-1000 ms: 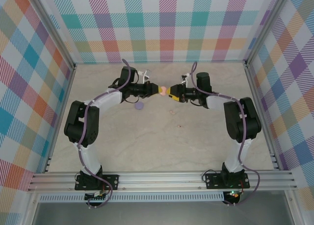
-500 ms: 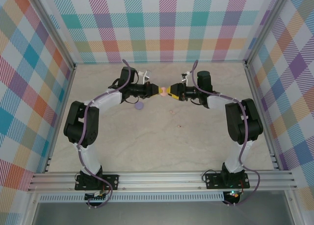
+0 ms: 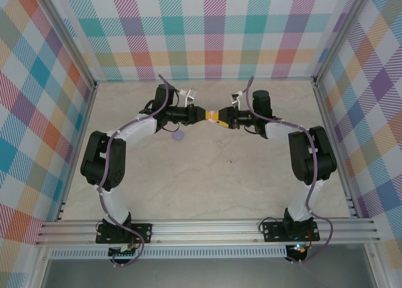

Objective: Insert the wireless bluetooth earbuds into the charging case

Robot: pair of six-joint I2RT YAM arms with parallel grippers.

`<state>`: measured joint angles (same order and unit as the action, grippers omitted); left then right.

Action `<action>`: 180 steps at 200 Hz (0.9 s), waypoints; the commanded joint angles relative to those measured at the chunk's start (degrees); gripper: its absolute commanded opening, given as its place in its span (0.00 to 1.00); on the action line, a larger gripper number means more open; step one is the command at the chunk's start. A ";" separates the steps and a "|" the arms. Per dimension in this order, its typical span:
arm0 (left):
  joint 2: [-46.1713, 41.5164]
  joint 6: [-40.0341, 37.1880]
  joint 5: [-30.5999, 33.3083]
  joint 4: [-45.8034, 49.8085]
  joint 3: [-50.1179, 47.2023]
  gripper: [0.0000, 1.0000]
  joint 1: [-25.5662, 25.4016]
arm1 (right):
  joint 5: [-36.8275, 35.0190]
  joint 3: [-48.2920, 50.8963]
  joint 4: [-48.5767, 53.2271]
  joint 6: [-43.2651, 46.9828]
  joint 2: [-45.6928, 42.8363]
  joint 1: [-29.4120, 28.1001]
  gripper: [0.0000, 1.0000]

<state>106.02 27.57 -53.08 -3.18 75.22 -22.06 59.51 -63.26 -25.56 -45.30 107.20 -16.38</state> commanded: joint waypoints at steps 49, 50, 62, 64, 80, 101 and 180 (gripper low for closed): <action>-1.67 -2.17 -0.45 1.41 0.19 0.25 -0.79 | 1.19 -0.89 0.42 1.64 -3.97 -0.32 0.24; -1.68 -2.17 -0.49 1.42 0.19 0.26 -0.79 | 1.12 -0.89 0.55 1.72 -3.99 -0.32 0.24; -1.93 -2.05 -0.95 1.12 0.24 0.28 -0.87 | 0.99 -1.08 1.89 2.46 -4.47 -0.32 0.21; -1.95 -2.05 -1.08 1.04 0.20 0.28 -0.90 | 0.97 -1.07 1.98 2.55 -4.57 -0.34 0.21; -2.13 -1.39 -2.25 0.08 0.17 0.30 -1.05 | 0.98 -1.07 2.36 2.76 -5.04 -0.34 0.20; -2.30 -0.49 -3.79 -1.24 0.33 0.31 -1.40 | 1.16 -1.33 2.62 2.76 -5.26 -0.34 0.18; -3.00 1.60 -5.65 -3.42 1.31 0.34 -2.61 | 1.49 -1.60 3.48 3.41 -6.96 -0.49 0.18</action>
<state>105.54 28.53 -56.71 -5.10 75.24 -23.16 59.46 -63.26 -21.76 -44.03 102.28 -16.32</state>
